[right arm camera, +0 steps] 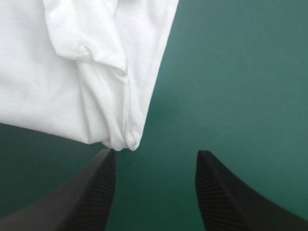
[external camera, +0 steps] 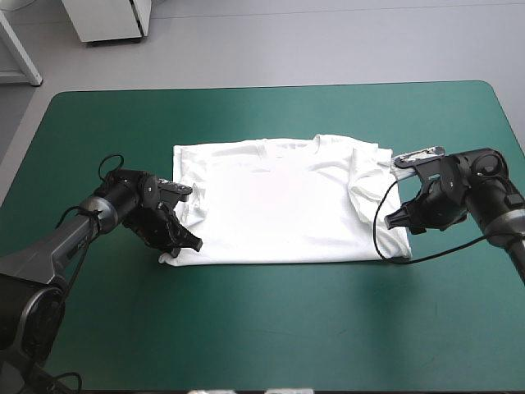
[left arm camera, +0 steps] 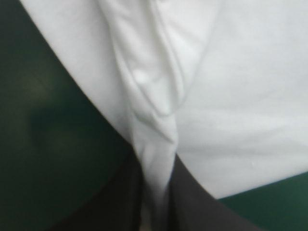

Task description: Fold the cloth

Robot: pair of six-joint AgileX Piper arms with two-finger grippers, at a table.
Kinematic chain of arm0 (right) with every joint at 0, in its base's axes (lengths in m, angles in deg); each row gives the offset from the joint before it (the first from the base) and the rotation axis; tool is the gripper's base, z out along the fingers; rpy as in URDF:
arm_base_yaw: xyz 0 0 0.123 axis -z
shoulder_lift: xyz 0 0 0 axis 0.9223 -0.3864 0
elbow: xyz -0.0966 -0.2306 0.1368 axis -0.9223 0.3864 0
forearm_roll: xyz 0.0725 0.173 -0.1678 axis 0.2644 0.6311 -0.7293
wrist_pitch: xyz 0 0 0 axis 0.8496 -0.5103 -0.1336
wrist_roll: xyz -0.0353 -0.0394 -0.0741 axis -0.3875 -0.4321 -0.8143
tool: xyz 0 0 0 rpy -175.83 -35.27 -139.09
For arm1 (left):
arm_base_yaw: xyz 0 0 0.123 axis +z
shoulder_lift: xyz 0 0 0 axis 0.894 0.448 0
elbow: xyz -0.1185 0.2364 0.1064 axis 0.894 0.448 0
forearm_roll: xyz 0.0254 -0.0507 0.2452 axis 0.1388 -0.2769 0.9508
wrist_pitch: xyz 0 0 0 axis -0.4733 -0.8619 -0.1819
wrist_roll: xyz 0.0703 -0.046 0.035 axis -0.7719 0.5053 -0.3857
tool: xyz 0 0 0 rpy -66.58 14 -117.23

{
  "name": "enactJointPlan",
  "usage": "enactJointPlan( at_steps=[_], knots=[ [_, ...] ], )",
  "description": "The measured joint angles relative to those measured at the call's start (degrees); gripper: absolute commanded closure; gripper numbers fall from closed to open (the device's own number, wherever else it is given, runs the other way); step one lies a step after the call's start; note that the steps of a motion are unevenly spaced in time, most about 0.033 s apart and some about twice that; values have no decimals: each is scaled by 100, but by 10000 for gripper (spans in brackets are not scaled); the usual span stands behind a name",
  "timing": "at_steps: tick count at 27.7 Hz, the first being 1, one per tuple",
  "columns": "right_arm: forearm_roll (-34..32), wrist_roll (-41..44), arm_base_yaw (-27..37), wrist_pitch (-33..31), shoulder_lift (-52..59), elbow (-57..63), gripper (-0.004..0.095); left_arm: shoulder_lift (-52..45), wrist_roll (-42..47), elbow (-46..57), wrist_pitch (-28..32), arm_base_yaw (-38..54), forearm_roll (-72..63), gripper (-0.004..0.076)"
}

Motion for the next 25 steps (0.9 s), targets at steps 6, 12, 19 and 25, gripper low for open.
enactJointPlan(
  at_steps=[6, 12, 19, 25],
  knots=[
    [138, 0, 0, 33, -482, 5, 410, 7, -126, -6, -51, 0, -106, 733],
    [204, -21, 0, 109, -987, 5, 409, -24, -177, 0, -45, 0, -109, 733],
    [333, -58, 0, 243, -1533, 5, 408, -38, -184, 10, -29, 0, -82, 733],
    [405, -103, 0, 312, -1850, 5, 408, -43, -184, 17, -10, 0, -78, 733]
  ],
)
